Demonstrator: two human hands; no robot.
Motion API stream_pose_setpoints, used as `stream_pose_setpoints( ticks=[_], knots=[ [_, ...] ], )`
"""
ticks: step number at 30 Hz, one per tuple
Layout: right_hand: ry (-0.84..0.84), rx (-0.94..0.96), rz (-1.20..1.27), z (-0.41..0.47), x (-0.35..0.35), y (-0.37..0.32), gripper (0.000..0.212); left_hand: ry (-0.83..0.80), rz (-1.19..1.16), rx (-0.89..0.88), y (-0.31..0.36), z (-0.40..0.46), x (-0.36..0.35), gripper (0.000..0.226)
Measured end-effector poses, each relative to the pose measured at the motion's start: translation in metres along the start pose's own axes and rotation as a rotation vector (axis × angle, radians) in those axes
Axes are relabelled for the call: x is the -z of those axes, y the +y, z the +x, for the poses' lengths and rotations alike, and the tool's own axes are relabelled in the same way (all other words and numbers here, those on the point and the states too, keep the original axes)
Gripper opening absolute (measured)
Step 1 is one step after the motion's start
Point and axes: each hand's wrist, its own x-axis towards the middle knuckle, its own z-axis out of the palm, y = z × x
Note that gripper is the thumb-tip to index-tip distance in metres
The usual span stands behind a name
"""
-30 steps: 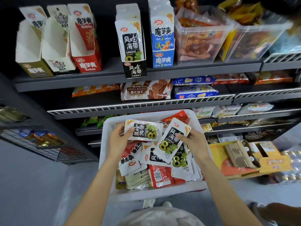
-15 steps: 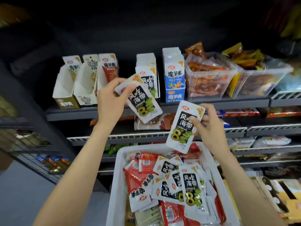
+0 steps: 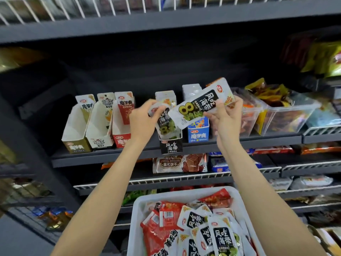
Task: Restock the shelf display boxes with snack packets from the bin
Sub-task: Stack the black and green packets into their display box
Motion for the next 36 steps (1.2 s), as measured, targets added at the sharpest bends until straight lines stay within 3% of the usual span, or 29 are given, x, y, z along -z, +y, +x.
stream_pose_setpoints(
  ticks=[5, 9, 13, 17, 22, 27, 29, 33, 36],
  knots=[
    [-0.161, 0.107, -0.279, 0.012, -0.026, 0.016, 0.014, -0.344, -0.088, 0.181, -0.020, 0.007, -0.008, 0.029],
    [-0.280, 0.205, -0.547, 0.016, -0.044, 0.030, 0.022, -0.493, -0.186, 0.175, -0.028, 0.013, -0.007, 0.033],
    [-0.254, 0.199, -0.590, 0.020, -0.045, 0.038, 0.025, -0.382, -0.110, 0.056, -0.024, 0.030, -0.015, 0.029],
    [-0.247, 0.157, -0.611, 0.021, -0.045, 0.042, 0.018, -0.322, -0.081, 0.059, -0.022, 0.033, -0.026, 0.028],
    [-0.158, 0.245, -1.010, 0.027, -0.054, 0.046, 0.026, -0.187, -0.235, 0.203, -0.036, 0.012, -0.020, 0.032],
    [-0.446, 0.287, -1.272, 0.037, -0.060, 0.052, 0.035, -0.235, -0.225, 0.239, -0.033, 0.005, -0.018, 0.028],
    [-0.406, 0.316, -1.346, 0.031, -0.062, 0.058, 0.038, -0.214, -0.217, 0.267, -0.031, 0.005, -0.018, 0.030],
    [-0.270, 0.321, -1.226, 0.017, -0.056, 0.070, 0.042, -0.200, -0.183, 0.342, -0.023, -0.004, -0.016, 0.039],
    [-0.248, 0.419, -1.021, -0.005, -0.038, 0.068, 0.036, -0.106, -0.151, 0.320, -0.011, -0.027, -0.008, 0.031]
  ],
)
